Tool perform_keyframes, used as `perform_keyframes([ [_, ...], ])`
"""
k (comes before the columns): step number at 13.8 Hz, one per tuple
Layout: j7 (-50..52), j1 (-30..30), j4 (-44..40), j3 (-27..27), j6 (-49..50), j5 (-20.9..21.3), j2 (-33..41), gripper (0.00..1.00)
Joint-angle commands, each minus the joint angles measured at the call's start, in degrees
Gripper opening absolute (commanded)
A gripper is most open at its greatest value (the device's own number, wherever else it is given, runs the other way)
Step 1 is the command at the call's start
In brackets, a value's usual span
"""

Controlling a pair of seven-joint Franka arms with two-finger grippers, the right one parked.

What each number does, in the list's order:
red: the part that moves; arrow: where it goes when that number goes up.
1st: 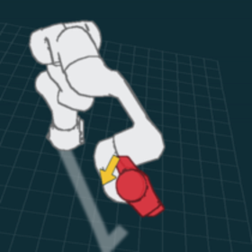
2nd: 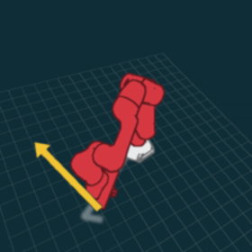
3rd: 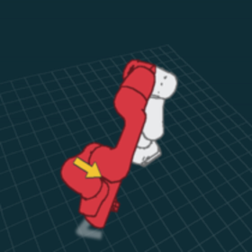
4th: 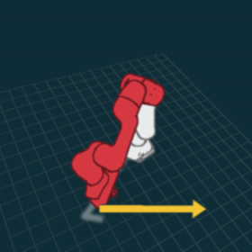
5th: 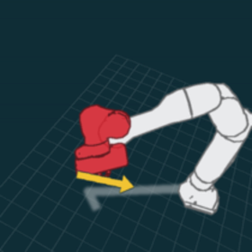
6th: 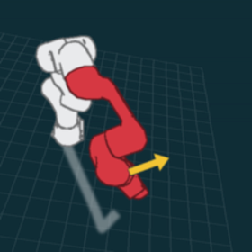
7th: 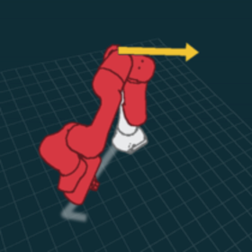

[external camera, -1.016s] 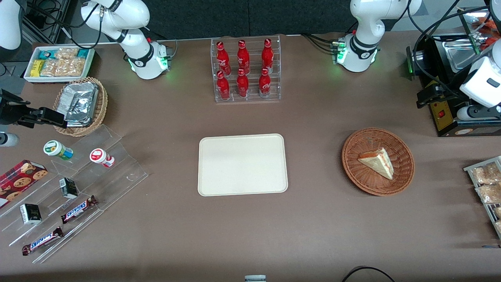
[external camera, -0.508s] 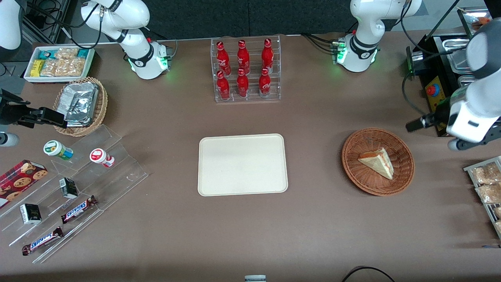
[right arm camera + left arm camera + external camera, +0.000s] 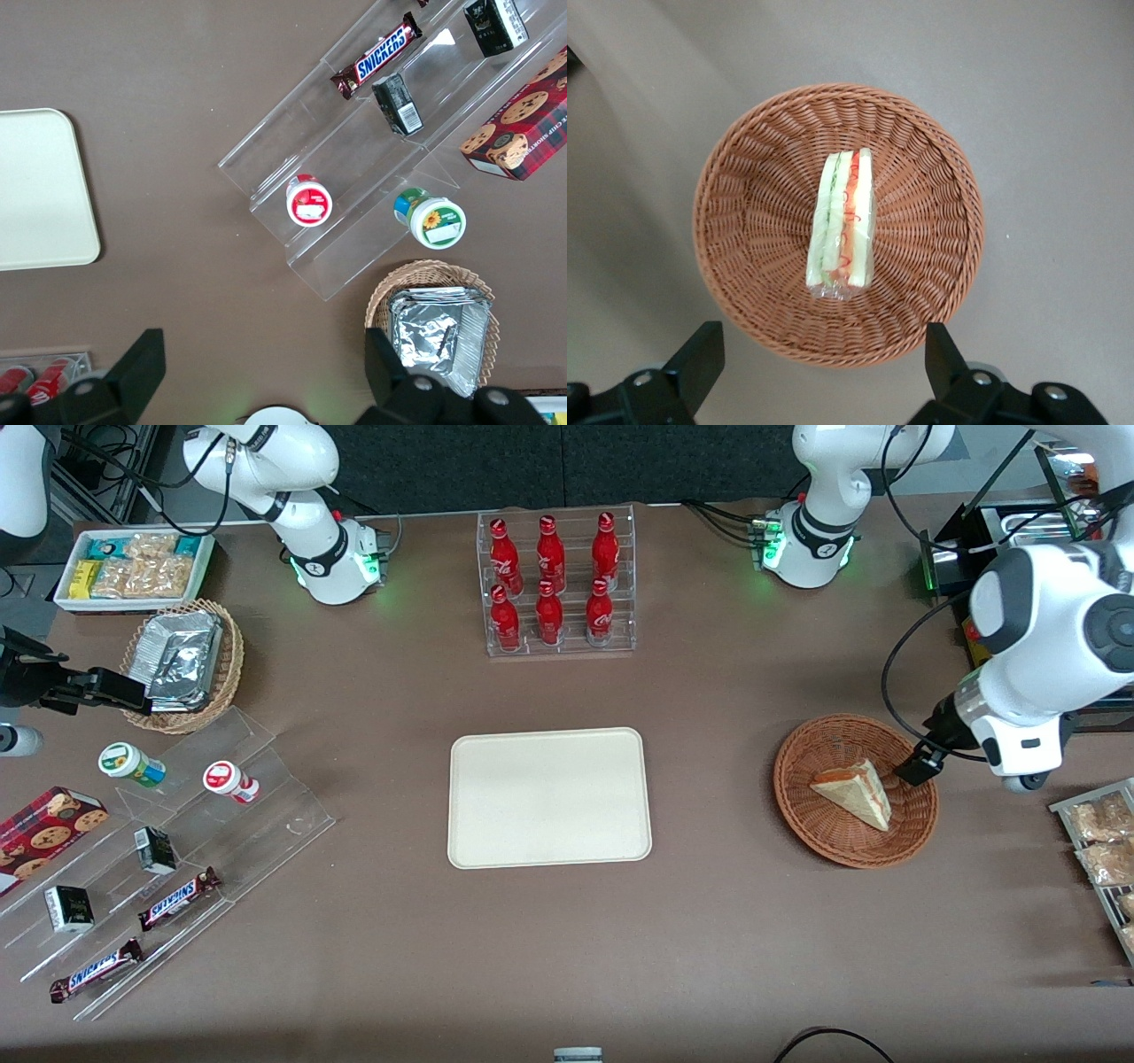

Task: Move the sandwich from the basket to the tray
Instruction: 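Lower the open left gripper onto the wrapped sandwich and close it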

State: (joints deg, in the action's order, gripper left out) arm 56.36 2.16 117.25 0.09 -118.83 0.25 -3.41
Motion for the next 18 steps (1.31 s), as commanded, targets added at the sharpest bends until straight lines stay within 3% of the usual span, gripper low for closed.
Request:
perform_keyframes([
  [1, 3.31, 0.57, 7.7, 0.0, -8.05, -0.43, 2.71, 1.0],
  [9, 10.69, 0.74, 12.91, -0.17, -20.64, -0.43, -2.29, 1.0],
  [18, 11.49, 1.18, 14.93, -0.35, -29.61, -0.52, -7.39, 1.0],
])
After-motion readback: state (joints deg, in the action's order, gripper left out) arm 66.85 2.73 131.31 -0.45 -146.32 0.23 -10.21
